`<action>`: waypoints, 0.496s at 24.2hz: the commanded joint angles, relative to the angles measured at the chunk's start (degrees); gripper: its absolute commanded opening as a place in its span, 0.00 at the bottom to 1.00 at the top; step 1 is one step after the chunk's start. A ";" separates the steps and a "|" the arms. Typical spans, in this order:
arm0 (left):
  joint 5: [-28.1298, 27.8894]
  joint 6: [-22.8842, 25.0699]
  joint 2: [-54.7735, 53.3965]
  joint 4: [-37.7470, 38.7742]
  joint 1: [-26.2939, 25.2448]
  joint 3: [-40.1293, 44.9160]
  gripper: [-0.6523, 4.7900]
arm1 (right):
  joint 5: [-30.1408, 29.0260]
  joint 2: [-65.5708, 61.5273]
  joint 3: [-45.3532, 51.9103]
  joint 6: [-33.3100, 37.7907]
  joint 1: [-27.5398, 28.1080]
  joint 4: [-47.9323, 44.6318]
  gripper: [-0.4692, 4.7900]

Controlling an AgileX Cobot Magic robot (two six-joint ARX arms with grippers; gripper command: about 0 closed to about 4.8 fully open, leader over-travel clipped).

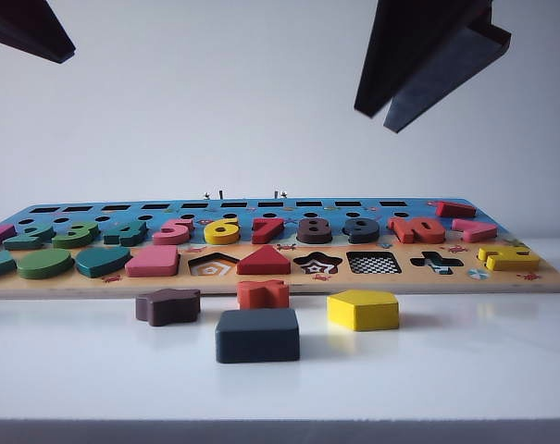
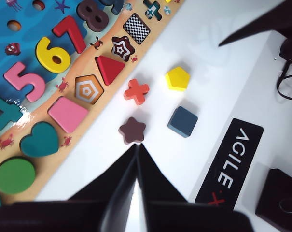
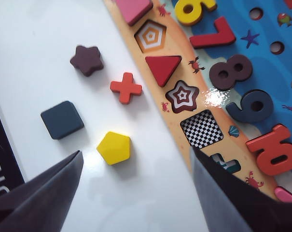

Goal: Insert the cube into the slot.

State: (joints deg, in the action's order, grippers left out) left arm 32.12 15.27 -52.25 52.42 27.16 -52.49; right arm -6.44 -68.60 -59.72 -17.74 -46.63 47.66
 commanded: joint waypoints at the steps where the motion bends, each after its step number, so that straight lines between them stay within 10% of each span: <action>1: 1.79 0.37 -0.98 -3.56 0.00 -0.33 0.15 | 3.26 -1.68 -0.33 -5.75 -4.96 0.55 0.81; 12: 4.94 0.17 -1.44 -5.86 -0.02 -0.33 0.15 | 3.50 -7.23 -0.28 -12.26 -13.75 -1.53 0.80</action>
State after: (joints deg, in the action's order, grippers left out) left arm 36.23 15.22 -53.71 47.18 27.16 -52.51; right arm -2.92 -75.09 -59.79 -29.85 -60.25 46.76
